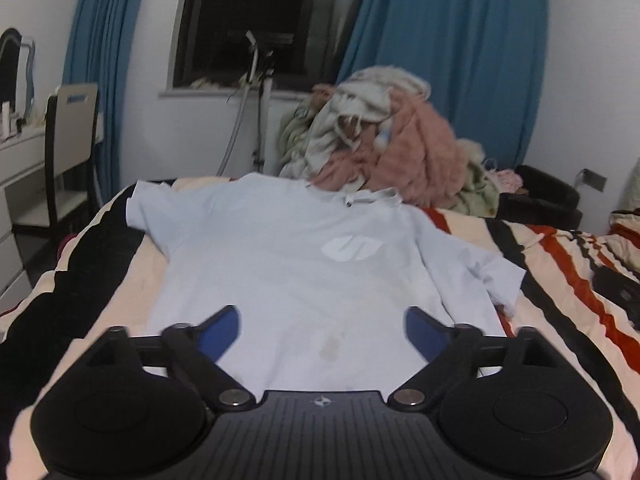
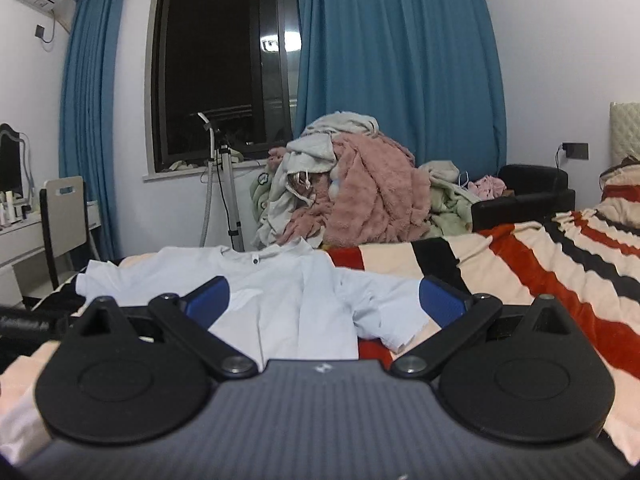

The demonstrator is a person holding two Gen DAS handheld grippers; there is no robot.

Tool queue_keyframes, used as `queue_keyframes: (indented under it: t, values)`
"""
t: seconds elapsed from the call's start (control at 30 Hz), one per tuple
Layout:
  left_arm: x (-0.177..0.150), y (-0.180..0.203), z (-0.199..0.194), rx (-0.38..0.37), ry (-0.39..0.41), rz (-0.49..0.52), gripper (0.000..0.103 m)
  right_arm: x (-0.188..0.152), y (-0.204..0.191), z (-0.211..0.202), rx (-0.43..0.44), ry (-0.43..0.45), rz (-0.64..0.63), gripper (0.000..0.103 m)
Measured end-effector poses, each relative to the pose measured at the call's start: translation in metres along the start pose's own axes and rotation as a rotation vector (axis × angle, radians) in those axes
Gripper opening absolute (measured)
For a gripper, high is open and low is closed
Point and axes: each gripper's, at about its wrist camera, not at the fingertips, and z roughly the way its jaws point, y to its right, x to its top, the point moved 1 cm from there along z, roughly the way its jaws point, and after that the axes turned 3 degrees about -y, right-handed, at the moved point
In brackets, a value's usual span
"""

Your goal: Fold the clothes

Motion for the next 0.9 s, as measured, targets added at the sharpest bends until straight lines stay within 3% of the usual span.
queue_keyframes:
  t: [0.27,0.5,0.67,0.83,0.9]
  values:
    - [-0.036,-0.018,0.022,0.0,0.005,0.02,0.102,-0.005,-0.004,0.015,-0.025,-0.051,0.013,0.103]
    - [-0.042,-0.035,0.03,-0.011,-0.006,0.026,0.102,-0.007,-0.003,0.018,-0.041,-0.066,0.016,0.103]
    - [-0.044,-0.035,0.031,-0.015,-0.023,0.012,0.102,-0.002,0.026,0.033,0.013,-0.117,0.18,0.102]
    - [-0.047,-0.036,0.033,-0.032,-0.022,-0.018,0.102,-0.005,0.069,0.083,-0.031,-0.174,0.323,0.096]
    - [-0.048,-0.037,0.036,-0.024,-0.028,-0.031,0.102,-0.01,0.089,0.104,-0.052,-0.2,0.359,0.089]
